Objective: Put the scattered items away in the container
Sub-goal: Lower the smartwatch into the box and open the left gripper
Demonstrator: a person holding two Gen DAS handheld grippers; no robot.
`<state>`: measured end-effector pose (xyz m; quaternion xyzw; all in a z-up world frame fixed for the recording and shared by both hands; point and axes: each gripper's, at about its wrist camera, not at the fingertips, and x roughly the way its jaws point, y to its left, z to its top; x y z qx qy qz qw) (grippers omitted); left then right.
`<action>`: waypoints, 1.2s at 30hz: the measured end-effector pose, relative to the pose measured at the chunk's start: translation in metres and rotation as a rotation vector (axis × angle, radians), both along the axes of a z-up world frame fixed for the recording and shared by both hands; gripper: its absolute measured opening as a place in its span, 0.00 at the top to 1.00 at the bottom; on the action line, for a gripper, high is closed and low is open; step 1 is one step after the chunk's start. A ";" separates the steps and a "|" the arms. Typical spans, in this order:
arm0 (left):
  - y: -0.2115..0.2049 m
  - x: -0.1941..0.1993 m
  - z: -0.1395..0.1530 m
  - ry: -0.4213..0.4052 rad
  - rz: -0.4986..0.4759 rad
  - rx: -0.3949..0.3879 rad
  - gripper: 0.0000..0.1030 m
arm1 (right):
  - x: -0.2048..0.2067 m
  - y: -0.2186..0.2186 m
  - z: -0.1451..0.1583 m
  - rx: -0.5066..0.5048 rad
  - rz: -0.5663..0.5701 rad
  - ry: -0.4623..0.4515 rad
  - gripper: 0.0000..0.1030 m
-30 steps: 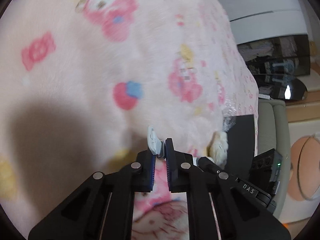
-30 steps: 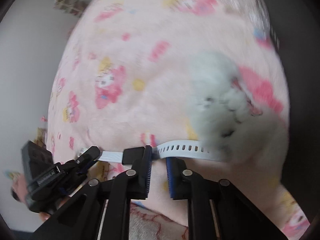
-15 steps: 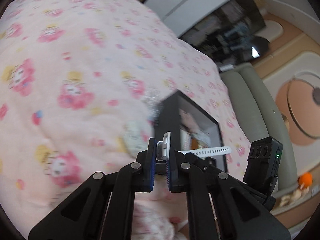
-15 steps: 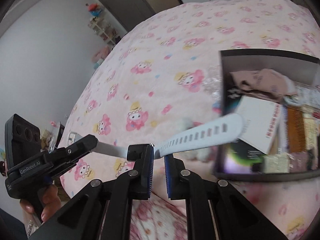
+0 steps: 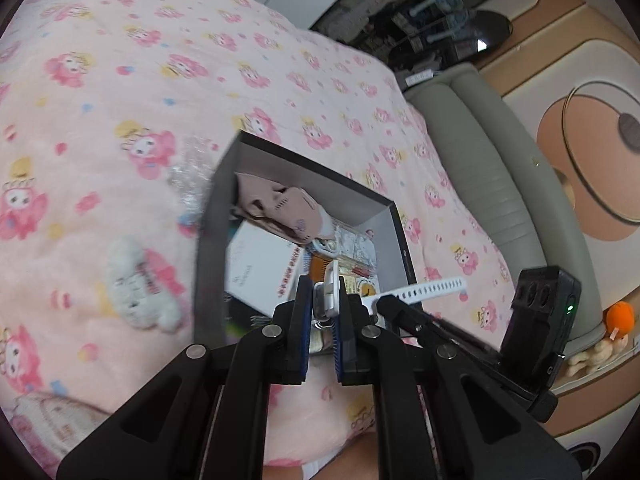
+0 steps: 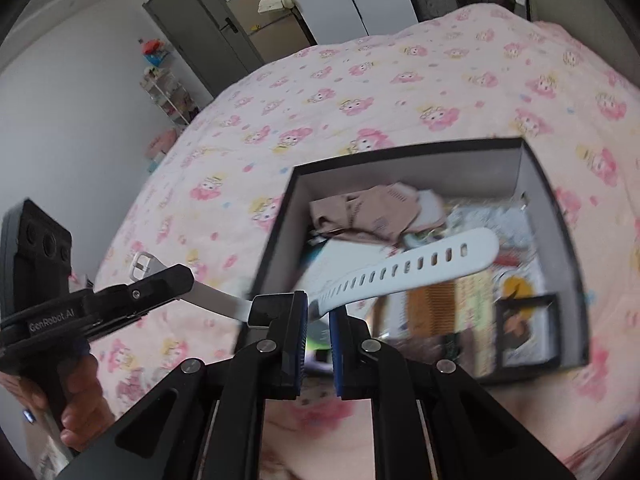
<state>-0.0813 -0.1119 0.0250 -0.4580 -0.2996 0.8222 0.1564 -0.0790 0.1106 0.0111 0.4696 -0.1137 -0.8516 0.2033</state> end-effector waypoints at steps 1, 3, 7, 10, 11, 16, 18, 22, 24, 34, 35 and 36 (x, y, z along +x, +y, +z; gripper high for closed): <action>0.008 -0.009 -0.004 -0.018 0.000 -0.019 0.93 | -0.008 0.004 0.000 0.025 0.015 0.002 0.92; 0.019 -0.022 -0.012 -0.049 -0.009 -0.044 0.93 | -0.022 0.010 -0.004 0.067 0.036 0.008 0.92; 0.042 -0.044 -0.035 -0.113 -0.034 -0.058 0.93 | -0.041 0.026 -0.021 0.079 0.038 0.003 0.92; 0.061 -0.056 -0.054 -0.158 -0.052 -0.107 0.93 | -0.049 0.044 -0.043 0.021 0.008 -0.051 0.91; 0.066 -0.059 -0.060 -0.172 -0.058 -0.123 0.93 | -0.050 0.049 -0.049 0.013 -0.002 -0.069 0.91; 0.084 -0.072 -0.082 -0.239 -0.075 -0.186 0.93 | -0.050 0.061 -0.054 0.065 -0.053 -0.065 0.91; 0.087 -0.075 -0.085 -0.259 -0.071 -0.202 0.93 | -0.052 0.064 -0.053 0.086 -0.070 -0.060 0.91; 0.091 -0.079 -0.090 -0.298 -0.054 -0.302 0.89 | -0.060 0.058 -0.069 0.206 -0.072 -0.083 0.89; 0.087 -0.080 -0.092 -0.328 -0.031 -0.333 0.75 | -0.061 0.053 -0.077 0.251 -0.058 -0.091 0.75; 0.068 -0.060 -0.056 -0.234 0.069 -0.402 0.52 | -0.045 0.062 -0.043 0.423 -0.205 0.119 0.54; 0.069 -0.057 -0.055 -0.220 0.058 -0.409 0.53 | -0.043 0.063 -0.039 0.439 -0.224 0.146 0.54; 0.070 -0.056 -0.056 -0.217 0.040 -0.401 0.54 | -0.041 0.064 -0.036 0.444 -0.241 0.166 0.54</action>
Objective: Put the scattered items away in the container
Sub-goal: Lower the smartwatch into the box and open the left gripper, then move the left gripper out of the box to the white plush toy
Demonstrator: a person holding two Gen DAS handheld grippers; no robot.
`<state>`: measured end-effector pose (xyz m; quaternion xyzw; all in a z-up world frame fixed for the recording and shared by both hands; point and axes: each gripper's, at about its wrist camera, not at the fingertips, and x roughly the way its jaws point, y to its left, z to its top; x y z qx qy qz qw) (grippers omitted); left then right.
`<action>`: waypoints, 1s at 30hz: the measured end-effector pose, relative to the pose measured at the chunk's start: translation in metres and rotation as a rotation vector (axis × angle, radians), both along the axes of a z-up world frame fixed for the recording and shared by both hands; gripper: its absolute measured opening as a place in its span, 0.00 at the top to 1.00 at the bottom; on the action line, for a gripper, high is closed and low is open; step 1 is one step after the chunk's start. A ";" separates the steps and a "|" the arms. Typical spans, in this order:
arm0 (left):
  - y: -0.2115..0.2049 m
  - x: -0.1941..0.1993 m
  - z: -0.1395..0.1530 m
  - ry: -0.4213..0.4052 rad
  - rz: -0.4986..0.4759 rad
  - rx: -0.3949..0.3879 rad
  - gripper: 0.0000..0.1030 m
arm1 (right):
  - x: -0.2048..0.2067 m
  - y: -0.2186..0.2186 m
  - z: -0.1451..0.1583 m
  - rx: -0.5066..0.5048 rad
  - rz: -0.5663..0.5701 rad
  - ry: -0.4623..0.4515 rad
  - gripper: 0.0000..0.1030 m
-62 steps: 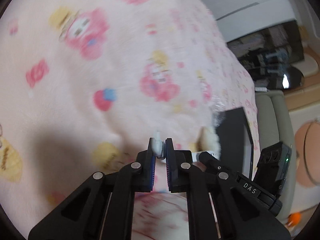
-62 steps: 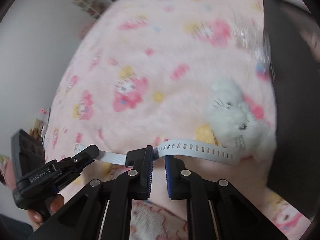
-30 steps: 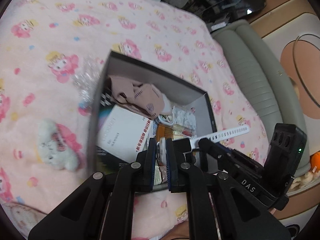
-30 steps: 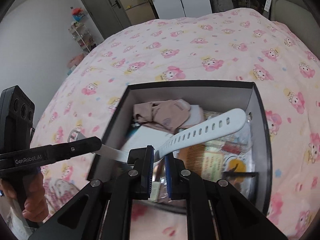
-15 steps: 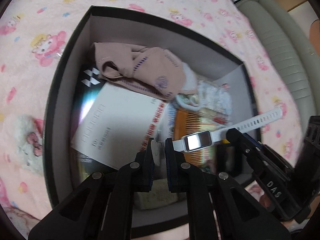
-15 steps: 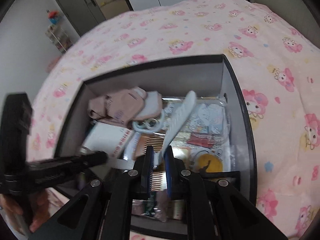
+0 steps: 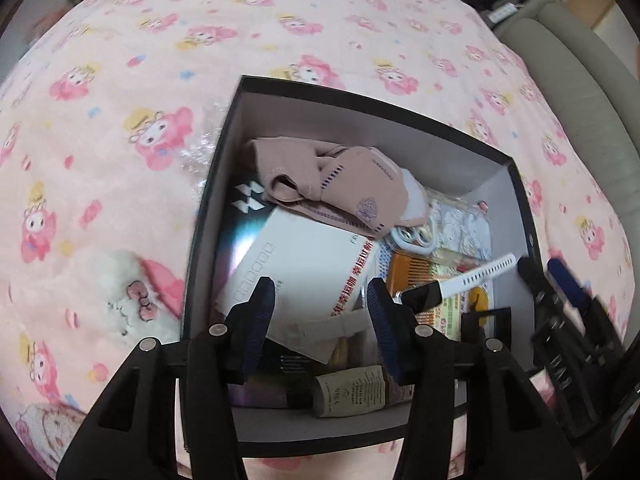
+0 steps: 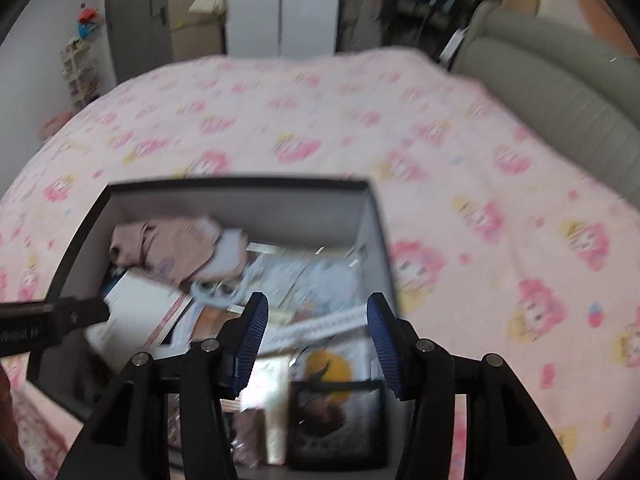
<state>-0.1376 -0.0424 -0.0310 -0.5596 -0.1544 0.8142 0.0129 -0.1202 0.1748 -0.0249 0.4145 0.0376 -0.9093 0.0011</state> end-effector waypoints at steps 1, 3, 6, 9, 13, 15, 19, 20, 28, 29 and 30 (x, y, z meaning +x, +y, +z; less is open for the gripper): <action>0.001 0.001 0.000 -0.003 -0.009 0.011 0.54 | 0.000 0.002 0.003 -0.004 -0.007 0.012 0.54; 0.008 0.001 -0.004 -0.002 -0.043 0.035 0.57 | 0.000 0.004 0.003 -0.044 0.015 -0.007 0.54; 0.024 -0.009 -0.016 -0.015 -0.094 0.036 0.62 | -0.008 -0.001 -0.009 -0.126 0.090 -0.113 0.54; 0.032 -0.019 -0.035 -0.093 -0.103 0.076 0.65 | -0.014 -0.010 -0.028 -0.153 0.129 -0.212 0.54; 0.035 -0.023 -0.042 -0.125 -0.107 0.051 0.66 | -0.021 -0.015 -0.049 -0.146 0.138 -0.316 0.54; 0.034 -0.025 -0.042 -0.139 -0.115 0.053 0.66 | -0.024 -0.014 -0.055 -0.164 0.135 -0.339 0.54; 0.024 -0.021 -0.031 -0.102 -0.096 0.088 0.66 | -0.024 -0.011 -0.048 -0.176 0.117 -0.329 0.54; 0.023 -0.018 -0.026 -0.082 -0.098 0.090 0.66 | -0.022 -0.009 -0.043 -0.195 0.116 -0.313 0.54; 0.023 0.033 0.021 0.092 -0.140 0.110 0.62 | 0.009 -0.004 0.016 -0.210 0.034 -0.100 0.54; 0.024 0.038 0.026 0.103 -0.146 0.107 0.60 | 0.014 -0.003 0.019 -0.220 0.030 -0.091 0.54; 0.024 0.044 0.031 0.117 -0.154 0.095 0.57 | 0.020 -0.005 0.021 -0.226 0.034 -0.089 0.53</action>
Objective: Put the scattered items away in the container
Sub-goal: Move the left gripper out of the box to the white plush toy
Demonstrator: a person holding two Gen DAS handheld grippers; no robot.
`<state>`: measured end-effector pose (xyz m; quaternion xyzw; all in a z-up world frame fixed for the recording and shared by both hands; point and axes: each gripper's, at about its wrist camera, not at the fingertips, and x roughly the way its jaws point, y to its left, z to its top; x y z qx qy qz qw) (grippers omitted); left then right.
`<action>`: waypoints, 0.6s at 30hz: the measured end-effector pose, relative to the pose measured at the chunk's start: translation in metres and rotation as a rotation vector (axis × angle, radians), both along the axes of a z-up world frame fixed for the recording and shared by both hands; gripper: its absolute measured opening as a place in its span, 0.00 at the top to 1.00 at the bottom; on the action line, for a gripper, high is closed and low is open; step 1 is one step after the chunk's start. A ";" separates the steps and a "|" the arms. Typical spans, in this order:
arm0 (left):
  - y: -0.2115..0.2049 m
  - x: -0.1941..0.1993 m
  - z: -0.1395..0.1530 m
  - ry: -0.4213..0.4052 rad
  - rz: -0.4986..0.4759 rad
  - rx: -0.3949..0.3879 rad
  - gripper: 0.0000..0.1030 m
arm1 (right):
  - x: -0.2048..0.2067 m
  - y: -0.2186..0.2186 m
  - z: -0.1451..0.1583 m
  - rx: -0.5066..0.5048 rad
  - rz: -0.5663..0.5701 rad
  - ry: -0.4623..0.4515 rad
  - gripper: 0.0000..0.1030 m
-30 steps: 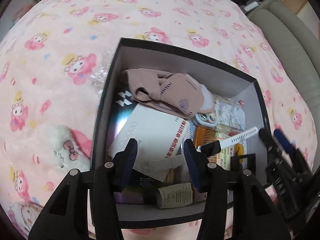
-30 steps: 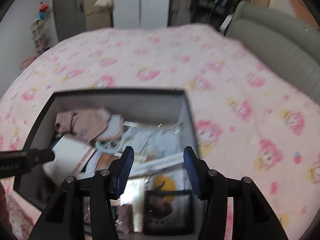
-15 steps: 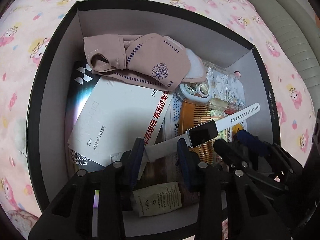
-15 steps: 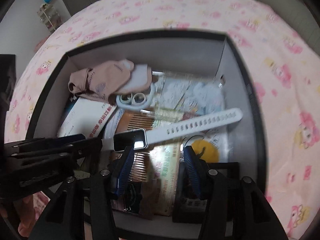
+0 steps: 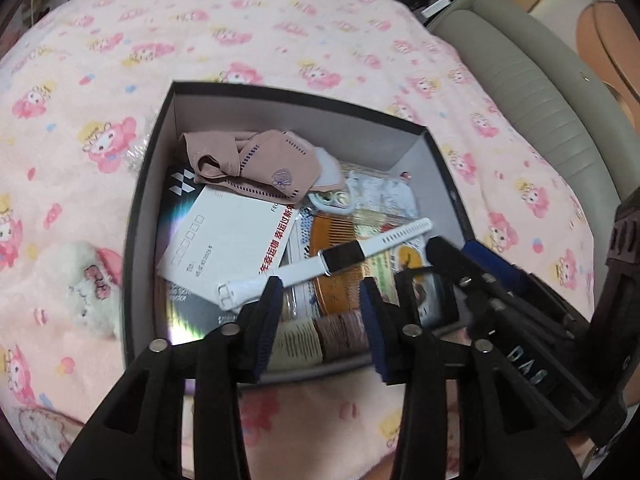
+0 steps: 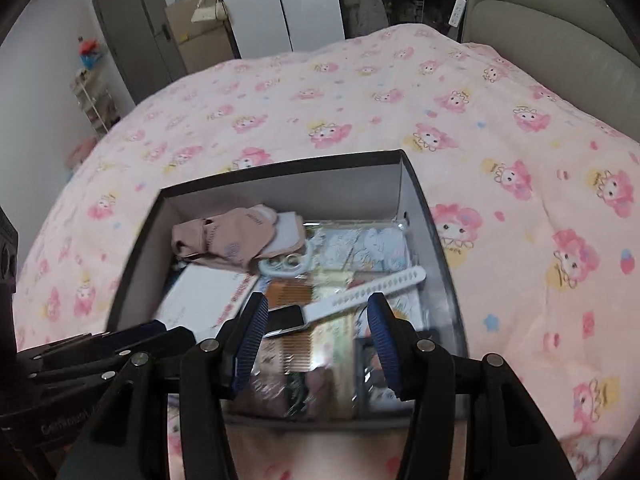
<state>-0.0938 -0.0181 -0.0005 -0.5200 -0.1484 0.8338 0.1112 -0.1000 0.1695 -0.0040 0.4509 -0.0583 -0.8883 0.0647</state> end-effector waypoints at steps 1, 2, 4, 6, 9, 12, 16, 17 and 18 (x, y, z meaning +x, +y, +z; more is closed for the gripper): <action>0.000 0.003 0.005 0.012 -0.004 -0.016 0.57 | 0.004 -0.003 0.001 0.001 0.005 0.001 0.54; 0.000 0.009 0.010 0.029 -0.006 -0.043 0.56 | 0.011 -0.004 0.002 0.009 -0.001 0.004 0.53; -0.001 0.019 0.018 0.052 -0.016 -0.061 0.56 | 0.025 -0.011 0.005 0.022 -0.001 0.017 0.53; -0.004 0.024 0.020 0.068 -0.018 -0.061 0.56 | 0.035 -0.016 0.006 0.021 -0.006 0.022 0.53; -0.018 0.038 0.024 0.085 -0.013 -0.069 0.56 | 0.050 -0.032 0.009 0.009 -0.033 0.029 0.53; -0.041 0.054 0.025 0.092 0.009 -0.061 0.57 | 0.059 -0.057 0.009 0.011 0.033 0.044 0.54; -0.079 0.073 0.019 0.080 0.072 -0.033 0.57 | 0.066 -0.093 0.008 0.016 0.103 0.039 0.54; -0.089 0.077 0.018 0.072 0.090 -0.027 0.57 | 0.067 -0.105 0.007 0.017 0.122 0.039 0.54; -0.099 0.080 0.016 0.066 0.105 -0.026 0.57 | 0.069 -0.114 0.006 0.019 0.132 0.038 0.54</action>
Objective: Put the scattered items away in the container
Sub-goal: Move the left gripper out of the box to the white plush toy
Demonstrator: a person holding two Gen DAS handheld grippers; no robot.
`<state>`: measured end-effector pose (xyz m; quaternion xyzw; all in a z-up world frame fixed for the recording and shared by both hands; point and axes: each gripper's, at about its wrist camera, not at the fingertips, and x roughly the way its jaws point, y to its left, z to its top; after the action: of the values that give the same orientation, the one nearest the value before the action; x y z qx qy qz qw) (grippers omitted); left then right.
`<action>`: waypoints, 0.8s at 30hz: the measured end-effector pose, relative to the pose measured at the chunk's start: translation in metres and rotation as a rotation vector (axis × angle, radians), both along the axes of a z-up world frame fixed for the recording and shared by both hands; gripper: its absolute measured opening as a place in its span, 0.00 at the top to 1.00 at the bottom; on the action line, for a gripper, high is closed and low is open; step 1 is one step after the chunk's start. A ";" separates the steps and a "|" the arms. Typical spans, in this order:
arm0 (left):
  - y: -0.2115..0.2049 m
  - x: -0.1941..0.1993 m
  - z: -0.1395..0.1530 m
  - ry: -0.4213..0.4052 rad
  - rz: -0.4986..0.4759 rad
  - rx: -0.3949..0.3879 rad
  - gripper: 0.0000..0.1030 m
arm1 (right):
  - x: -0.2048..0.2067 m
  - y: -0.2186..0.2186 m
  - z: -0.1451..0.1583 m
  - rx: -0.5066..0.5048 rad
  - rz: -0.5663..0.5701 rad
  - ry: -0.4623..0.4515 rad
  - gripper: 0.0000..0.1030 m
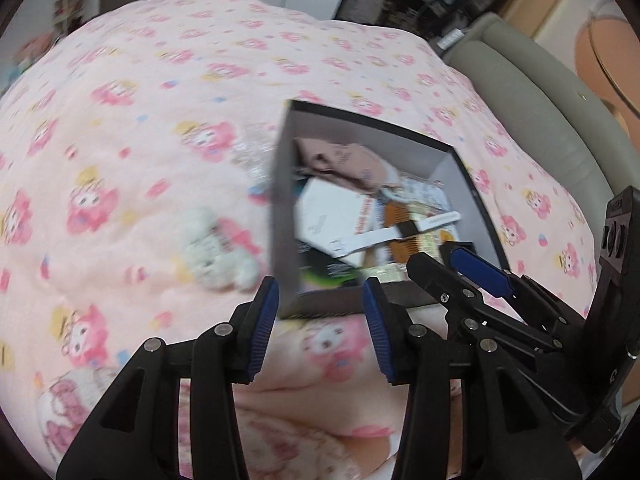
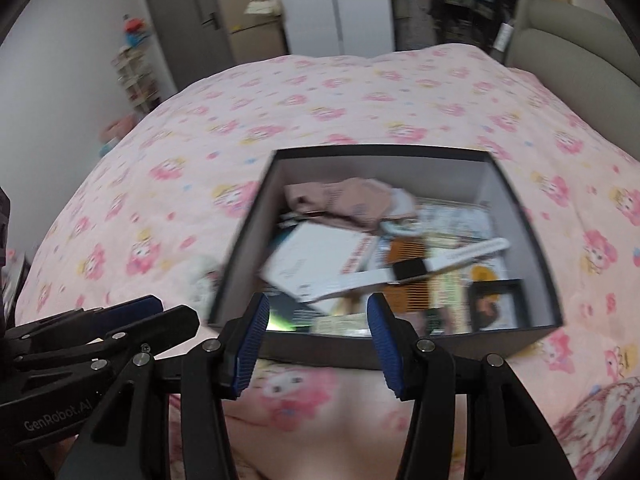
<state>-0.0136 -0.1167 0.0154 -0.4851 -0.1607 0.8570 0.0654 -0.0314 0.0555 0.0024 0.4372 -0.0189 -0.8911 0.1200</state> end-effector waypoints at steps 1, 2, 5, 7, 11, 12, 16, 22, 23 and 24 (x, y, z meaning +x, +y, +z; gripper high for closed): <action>-0.009 0.003 -0.002 -0.006 0.011 -0.001 0.57 | 0.001 -0.010 -0.002 -0.001 0.011 -0.003 0.54; -0.018 0.006 -0.003 -0.013 0.022 -0.003 0.57 | 0.001 -0.021 -0.004 -0.011 0.027 -0.012 0.54; -0.044 0.013 -0.009 -0.027 0.051 0.000 0.57 | 0.000 -0.046 -0.011 -0.043 0.076 -0.042 0.54; -0.062 0.014 -0.015 -0.040 0.075 0.017 0.57 | -0.005 -0.066 -0.017 -0.054 0.139 -0.072 0.54; -0.100 0.007 -0.040 -0.123 0.158 0.106 0.57 | -0.023 -0.095 -0.021 -0.048 0.196 -0.089 0.58; -0.111 0.004 -0.048 -0.149 0.182 0.135 0.58 | -0.026 -0.100 -0.021 -0.048 0.202 -0.089 0.60; -0.132 -0.015 -0.071 -0.200 0.228 0.231 0.58 | -0.036 -0.112 -0.032 -0.018 0.173 -0.095 0.65; -0.112 -0.055 -0.101 -0.298 0.202 0.290 0.56 | -0.042 -0.103 -0.045 -0.031 0.139 -0.121 0.76; -0.109 -0.063 -0.107 -0.316 0.203 0.302 0.56 | -0.042 -0.104 -0.045 -0.025 0.142 -0.119 0.76; -0.106 -0.069 -0.112 -0.333 0.203 0.310 0.55 | -0.042 -0.105 -0.045 -0.018 0.148 -0.119 0.76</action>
<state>-0.0828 -0.2232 -0.0961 -0.5854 -0.3468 0.7324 0.0254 -0.0729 -0.0496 -0.0422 0.4886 -0.0017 -0.8520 0.1880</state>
